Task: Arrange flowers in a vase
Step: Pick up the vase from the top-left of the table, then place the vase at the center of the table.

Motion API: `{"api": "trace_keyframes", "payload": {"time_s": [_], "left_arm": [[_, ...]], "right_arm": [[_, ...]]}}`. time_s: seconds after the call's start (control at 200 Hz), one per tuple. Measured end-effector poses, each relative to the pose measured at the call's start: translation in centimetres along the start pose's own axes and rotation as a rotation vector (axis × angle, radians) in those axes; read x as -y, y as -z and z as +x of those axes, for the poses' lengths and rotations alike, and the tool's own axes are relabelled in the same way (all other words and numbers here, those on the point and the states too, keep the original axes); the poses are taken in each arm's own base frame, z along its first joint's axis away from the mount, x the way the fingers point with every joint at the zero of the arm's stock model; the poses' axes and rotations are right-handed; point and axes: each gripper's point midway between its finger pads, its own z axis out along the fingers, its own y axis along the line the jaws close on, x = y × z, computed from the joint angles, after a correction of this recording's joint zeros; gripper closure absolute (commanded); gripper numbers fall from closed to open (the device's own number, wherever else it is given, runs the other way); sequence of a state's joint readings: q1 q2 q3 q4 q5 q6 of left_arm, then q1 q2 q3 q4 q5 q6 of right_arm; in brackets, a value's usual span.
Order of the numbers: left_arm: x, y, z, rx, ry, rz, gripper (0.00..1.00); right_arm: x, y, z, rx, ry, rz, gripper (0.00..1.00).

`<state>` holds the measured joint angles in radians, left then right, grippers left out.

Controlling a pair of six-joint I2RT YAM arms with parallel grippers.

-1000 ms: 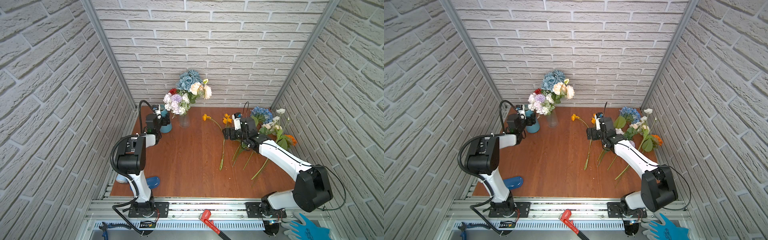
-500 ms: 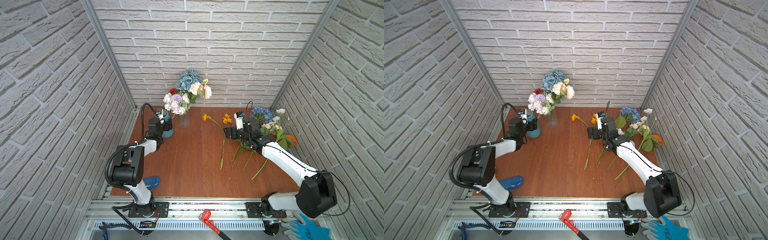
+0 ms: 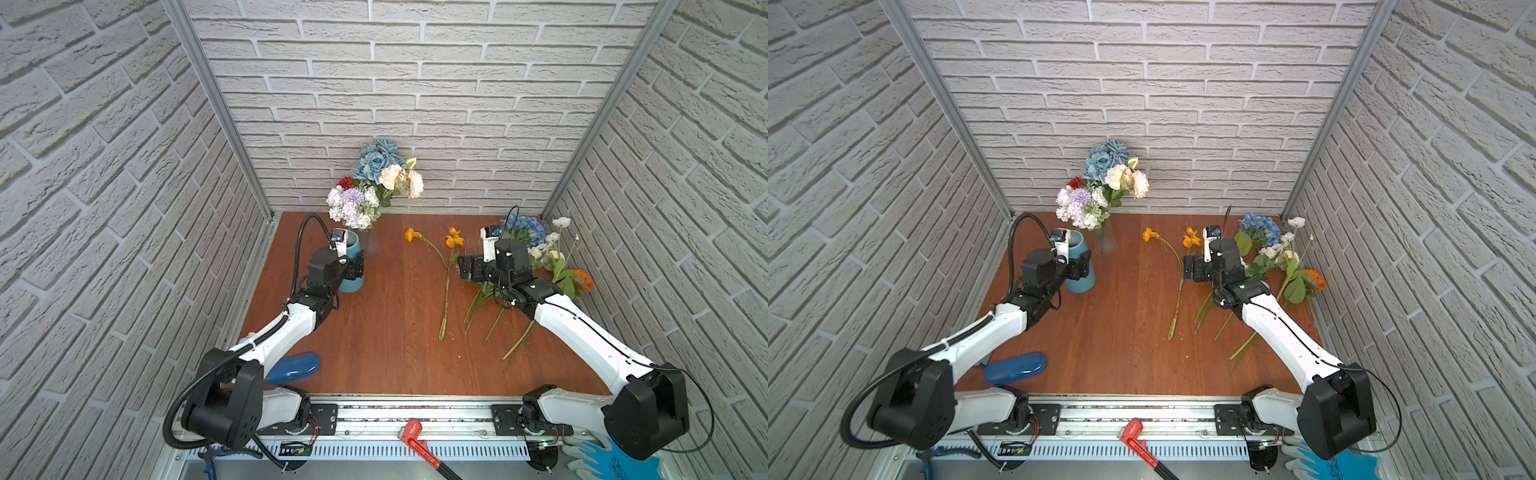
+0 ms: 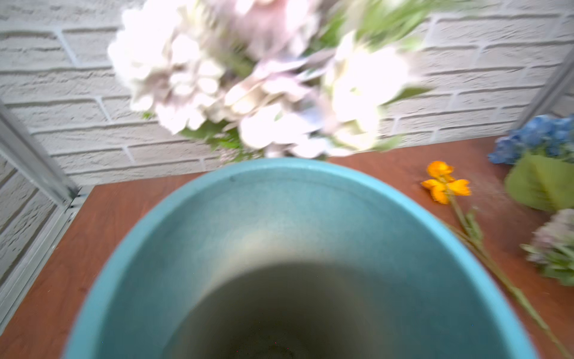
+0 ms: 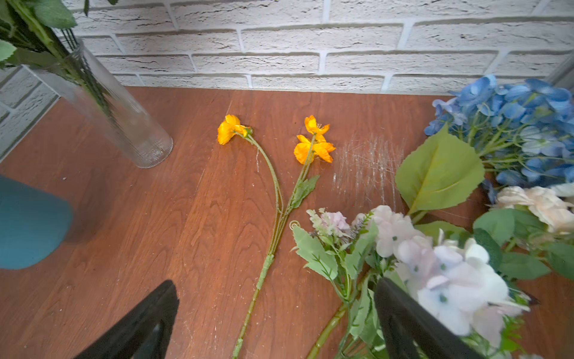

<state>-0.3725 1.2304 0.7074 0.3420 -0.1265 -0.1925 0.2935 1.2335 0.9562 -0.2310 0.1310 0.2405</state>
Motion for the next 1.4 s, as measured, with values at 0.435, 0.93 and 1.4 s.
{"api": "trace_keyframes", "payload": {"time_s": [0.435,0.93,1.4], "left_arm": [[8.5,2.8,1.9,-0.025,-0.015,0.138,1.00],[17.2,-0.2,6.2,-0.048,-0.160,0.230,0.99],[16.5,0.6,1.8,0.065,-0.067,0.200,0.02]], "right_arm": [[8.4,1.8,2.0,-0.093,-0.164,0.227,0.00],[7.5,3.1,2.7,-0.114,-0.189,0.157,0.18],[-0.9,-3.7,5.5,-0.353,-0.088,-0.005,0.38]]}}
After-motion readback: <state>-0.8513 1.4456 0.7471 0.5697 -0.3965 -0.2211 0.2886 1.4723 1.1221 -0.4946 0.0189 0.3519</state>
